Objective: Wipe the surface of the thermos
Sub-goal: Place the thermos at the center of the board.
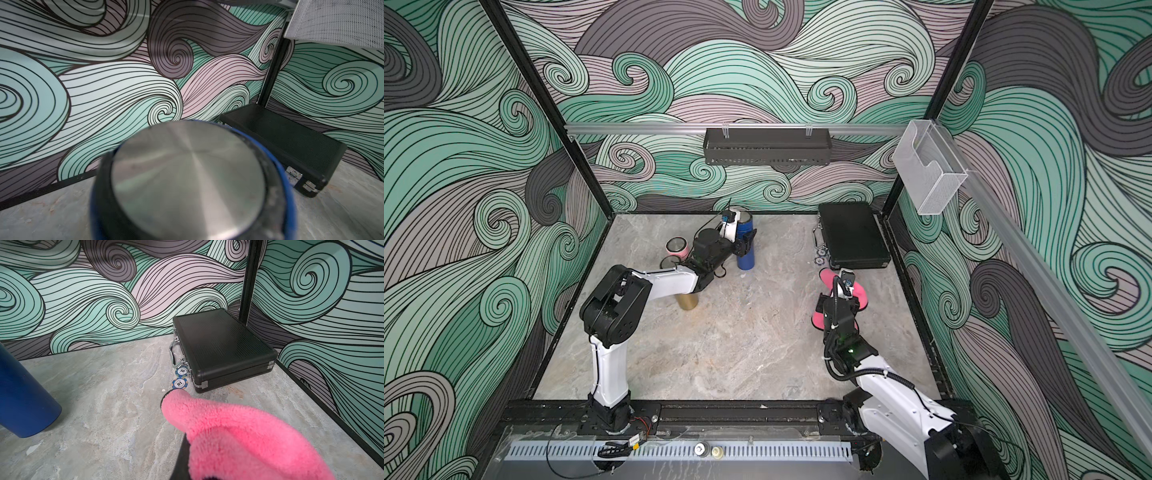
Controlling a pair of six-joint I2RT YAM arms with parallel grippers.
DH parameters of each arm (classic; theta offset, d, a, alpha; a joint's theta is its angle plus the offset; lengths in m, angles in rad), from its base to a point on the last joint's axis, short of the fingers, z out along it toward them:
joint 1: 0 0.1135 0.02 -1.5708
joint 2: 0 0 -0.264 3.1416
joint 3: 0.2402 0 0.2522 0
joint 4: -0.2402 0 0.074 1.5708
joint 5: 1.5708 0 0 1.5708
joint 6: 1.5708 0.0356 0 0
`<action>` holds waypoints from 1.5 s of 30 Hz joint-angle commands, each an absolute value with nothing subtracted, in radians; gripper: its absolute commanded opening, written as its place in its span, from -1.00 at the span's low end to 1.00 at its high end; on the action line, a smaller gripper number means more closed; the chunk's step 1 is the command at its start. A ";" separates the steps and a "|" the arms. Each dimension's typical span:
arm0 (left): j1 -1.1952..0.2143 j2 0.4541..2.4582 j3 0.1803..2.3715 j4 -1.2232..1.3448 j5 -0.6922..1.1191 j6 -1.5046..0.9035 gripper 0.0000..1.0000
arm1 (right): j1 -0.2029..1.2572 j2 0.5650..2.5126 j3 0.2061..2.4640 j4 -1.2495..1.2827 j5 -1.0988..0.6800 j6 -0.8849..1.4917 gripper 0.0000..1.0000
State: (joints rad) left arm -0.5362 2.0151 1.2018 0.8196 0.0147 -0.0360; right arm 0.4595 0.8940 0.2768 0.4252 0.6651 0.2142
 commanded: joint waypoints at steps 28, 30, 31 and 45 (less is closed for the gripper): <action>-0.497 2.090 1.215 0.974 0.120 -0.022 -0.51 | 0.447 0.909 0.260 0.496 0.619 0.230 -1.00; -0.497 2.083 1.213 0.974 0.129 -0.029 -0.25 | 0.447 0.908 0.260 0.497 0.617 0.230 -1.00; -0.497 2.078 1.212 0.973 0.135 -0.032 -0.10 | 0.447 0.907 0.259 0.497 0.617 0.230 -1.00; -0.500 1.965 1.232 0.857 0.146 -0.072 0.97 | 0.446 0.917 0.262 0.498 0.608 0.227 -1.00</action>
State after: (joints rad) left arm -0.5003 2.0262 1.1957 0.8845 0.1246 -0.0544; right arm 0.4538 0.9150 0.2607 0.4686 0.6167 0.2195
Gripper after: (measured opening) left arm 0.986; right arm 0.061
